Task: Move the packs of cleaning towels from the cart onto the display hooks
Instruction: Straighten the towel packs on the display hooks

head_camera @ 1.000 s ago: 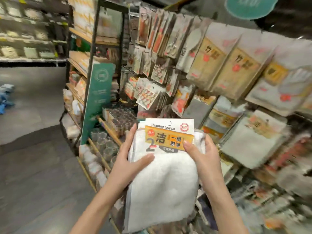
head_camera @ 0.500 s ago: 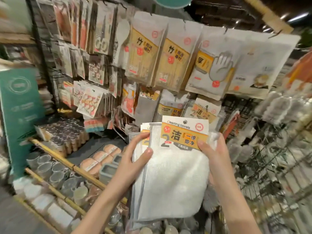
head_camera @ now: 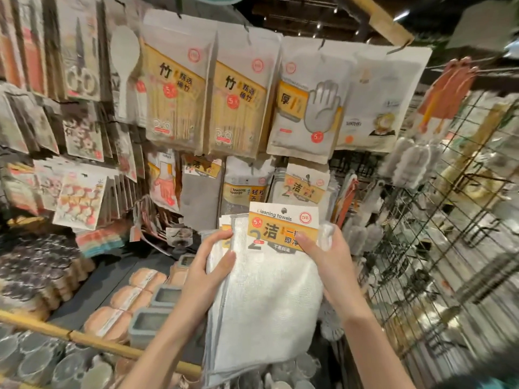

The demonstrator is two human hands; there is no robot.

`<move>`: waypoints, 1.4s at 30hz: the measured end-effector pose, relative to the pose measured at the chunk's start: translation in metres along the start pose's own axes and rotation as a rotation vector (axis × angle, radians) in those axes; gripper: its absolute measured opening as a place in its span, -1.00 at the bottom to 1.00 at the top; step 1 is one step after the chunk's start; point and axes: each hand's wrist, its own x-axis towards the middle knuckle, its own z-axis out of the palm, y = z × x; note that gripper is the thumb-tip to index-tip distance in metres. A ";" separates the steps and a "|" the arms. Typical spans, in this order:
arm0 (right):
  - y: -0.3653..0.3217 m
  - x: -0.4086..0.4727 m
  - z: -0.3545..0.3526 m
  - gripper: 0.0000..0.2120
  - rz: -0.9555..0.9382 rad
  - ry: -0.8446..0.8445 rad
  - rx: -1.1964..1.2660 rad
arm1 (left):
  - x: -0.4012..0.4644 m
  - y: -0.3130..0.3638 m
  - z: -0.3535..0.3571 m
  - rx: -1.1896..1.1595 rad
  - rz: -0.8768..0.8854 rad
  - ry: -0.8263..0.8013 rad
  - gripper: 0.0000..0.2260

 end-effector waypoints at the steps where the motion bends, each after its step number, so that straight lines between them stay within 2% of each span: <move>1: 0.001 0.004 -0.002 -0.71 0.005 -0.003 0.012 | 0.003 -0.001 0.002 -0.008 -0.007 0.002 -0.76; 9: 0.009 0.038 -0.014 -0.73 -0.027 -0.012 -0.024 | 0.027 -0.011 0.017 -0.117 -0.014 0.020 -0.77; 14: 0.012 0.059 -0.017 -0.73 -0.102 0.027 -0.141 | 0.041 -0.017 0.026 -0.144 0.009 0.040 -0.79; 18: 0.016 0.071 -0.020 -0.56 -0.196 0.047 -0.295 | 0.052 -0.021 0.030 -0.131 0.050 0.081 -0.79; 22: 0.017 0.078 -0.024 -0.36 -0.284 -0.056 -0.352 | 0.060 -0.026 0.033 -0.127 0.051 0.080 -0.79; 27: 0.018 0.093 -0.032 -0.46 -0.268 -0.041 -0.299 | 0.071 -0.029 0.036 -0.074 0.078 0.082 -0.77; 34: 0.022 0.125 -0.044 -0.58 -0.259 0.064 -0.379 | 0.085 -0.033 0.029 -0.099 0.041 0.119 -0.75; 42: 0.029 0.164 -0.051 -0.58 -0.233 0.117 -0.398 | 0.096 -0.034 0.014 0.015 0.108 0.143 -0.71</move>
